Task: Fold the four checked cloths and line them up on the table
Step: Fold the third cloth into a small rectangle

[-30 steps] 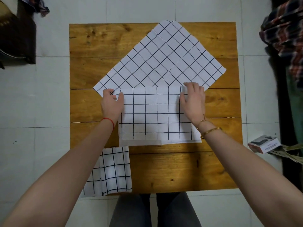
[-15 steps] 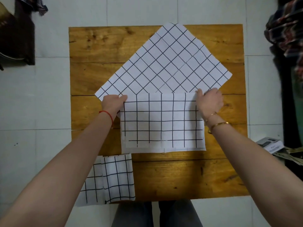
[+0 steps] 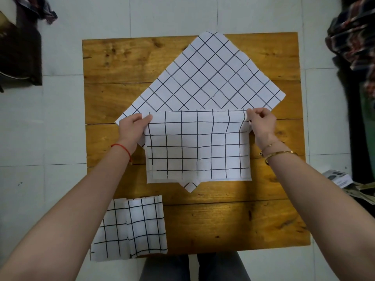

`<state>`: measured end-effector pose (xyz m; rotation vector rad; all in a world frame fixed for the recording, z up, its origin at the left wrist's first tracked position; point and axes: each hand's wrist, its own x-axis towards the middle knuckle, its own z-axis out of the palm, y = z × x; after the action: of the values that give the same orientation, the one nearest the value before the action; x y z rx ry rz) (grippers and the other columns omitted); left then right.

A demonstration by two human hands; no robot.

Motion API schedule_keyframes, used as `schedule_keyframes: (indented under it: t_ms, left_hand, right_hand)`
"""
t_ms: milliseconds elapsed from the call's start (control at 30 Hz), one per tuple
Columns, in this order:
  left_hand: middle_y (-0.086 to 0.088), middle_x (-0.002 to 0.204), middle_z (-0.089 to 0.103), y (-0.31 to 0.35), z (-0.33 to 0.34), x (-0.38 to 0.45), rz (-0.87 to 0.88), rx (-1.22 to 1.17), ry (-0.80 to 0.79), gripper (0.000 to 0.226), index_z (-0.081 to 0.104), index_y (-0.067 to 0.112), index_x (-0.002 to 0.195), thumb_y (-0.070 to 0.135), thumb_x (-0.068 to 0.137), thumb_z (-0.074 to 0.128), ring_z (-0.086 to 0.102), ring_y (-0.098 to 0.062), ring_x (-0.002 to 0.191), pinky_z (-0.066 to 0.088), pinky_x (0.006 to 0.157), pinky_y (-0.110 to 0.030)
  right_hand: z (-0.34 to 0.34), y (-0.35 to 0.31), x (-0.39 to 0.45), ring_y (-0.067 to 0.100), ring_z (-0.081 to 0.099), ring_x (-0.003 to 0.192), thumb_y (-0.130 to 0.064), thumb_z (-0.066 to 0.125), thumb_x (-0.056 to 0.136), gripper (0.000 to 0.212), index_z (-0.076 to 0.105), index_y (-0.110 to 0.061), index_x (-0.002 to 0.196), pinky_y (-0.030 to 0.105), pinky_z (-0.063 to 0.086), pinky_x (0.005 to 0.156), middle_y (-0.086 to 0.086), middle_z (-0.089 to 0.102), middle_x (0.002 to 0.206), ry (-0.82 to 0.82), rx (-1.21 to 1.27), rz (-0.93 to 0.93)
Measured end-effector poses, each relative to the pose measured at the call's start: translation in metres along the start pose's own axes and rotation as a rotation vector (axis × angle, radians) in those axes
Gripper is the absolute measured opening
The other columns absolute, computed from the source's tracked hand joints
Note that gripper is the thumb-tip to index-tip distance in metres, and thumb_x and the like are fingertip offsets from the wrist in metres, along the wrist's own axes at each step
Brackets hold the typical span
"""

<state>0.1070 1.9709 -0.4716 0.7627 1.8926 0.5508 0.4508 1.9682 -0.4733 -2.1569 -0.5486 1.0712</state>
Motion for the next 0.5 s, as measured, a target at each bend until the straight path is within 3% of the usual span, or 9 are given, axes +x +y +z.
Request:
schedule_keyframes:
  t_ms: [67, 100, 167, 233, 300, 367, 500]
  left_hand:
    - [-0.007, 0.066, 0.046, 0.003, -0.001, 0.001, 0.012, -0.004, 0.014, 0.027, 0.059, 0.006, 0.073, 0.025, 0.083, 0.074, 0.048, -0.012, 0.064, 0.046, 0.076, -0.025]
    - [-0.014, 0.077, 0.06, 0.002, -0.001, 0.002, 0.022, 0.011, 0.014, 0.027, 0.065, 0.0, 0.085, 0.025, 0.083, 0.075, 0.06, -0.016, 0.078, 0.049, 0.09, -0.03]
    - [-0.019, 0.113, 0.066, 0.001, -0.002, 0.002, 0.021, 0.038, 0.018, 0.047, 0.063, -0.006, 0.114, 0.026, 0.083, 0.075, 0.06, -0.025, 0.113, 0.043, 0.107, -0.037]
    - [0.003, 0.098, 0.066, 0.001, -0.003, 0.0, 0.018, 0.047, 0.011, 0.048, 0.06, 0.003, 0.123, 0.026, 0.083, 0.075, 0.058, -0.013, 0.107, 0.044, 0.104, -0.031]
    - [0.009, 0.082, 0.058, 0.0, -0.003, -0.002, 0.059, 0.055, 0.018, 0.044, 0.059, 0.008, 0.121, 0.023, 0.083, 0.075, 0.058, -0.004, 0.088, 0.049, 0.093, -0.023]
    - [0.004, 0.088, 0.06, -0.004, -0.004, -0.005, 0.154, 0.087, 0.054, 0.044, 0.058, 0.01, 0.118, 0.022, 0.08, 0.077, 0.057, -0.007, 0.083, 0.053, 0.089, -0.027]
    - [-0.003, 0.117, 0.058, -0.009, 0.0, -0.011, 0.523, 0.448, 0.12, 0.043, 0.056, 0.014, 0.122, 0.027, 0.084, 0.071, 0.051, -0.018, 0.111, 0.044, 0.096, -0.033]
  right_hand:
    - [0.001, 0.001, 0.001, 0.012, 0.05, 0.07, -0.014, 0.065, 0.086, 0.02, 0.054, -0.022, 0.071, 0.025, 0.047, 0.073, -0.002, 0.053, 0.073, -0.009, 0.004, -0.013]
    - [0.001, 0.003, 0.002, 0.012, 0.049, 0.068, -0.014, 0.065, 0.086, 0.019, 0.054, -0.021, 0.072, 0.026, 0.047, 0.072, -0.002, 0.052, 0.071, -0.016, -0.017, -0.02]
    - [0.003, 0.006, 0.004, 0.011, 0.047, 0.064, -0.017, 0.065, 0.087, 0.014, 0.055, -0.019, 0.077, 0.026, 0.047, 0.07, -0.004, 0.05, 0.067, -0.022, -0.06, -0.043]
    - [0.004, 0.009, 0.003, 0.011, 0.048, 0.066, -0.019, 0.064, 0.088, 0.01, 0.055, -0.015, 0.085, 0.026, 0.047, 0.07, -0.005, 0.05, 0.068, -0.011, -0.077, -0.064]
    - [0.005, 0.011, 0.003, 0.009, 0.05, 0.068, -0.021, 0.064, 0.088, 0.015, 0.053, -0.013, 0.093, 0.026, 0.047, 0.073, -0.007, 0.05, 0.071, -0.004, -0.069, -0.093]
    - [0.007, 0.01, -0.001, 0.011, 0.052, 0.074, -0.027, 0.065, 0.086, 0.024, 0.05, -0.014, 0.099, 0.03, 0.049, 0.077, -0.006, 0.051, 0.077, 0.014, -0.091, -0.175]
    - [0.016, 0.005, -0.022, 0.02, 0.049, 0.101, -0.032, 0.061, 0.086, 0.038, 0.051, -0.01, 0.114, 0.032, 0.039, 0.088, 0.006, 0.055, 0.106, 0.155, -0.487, -0.553]
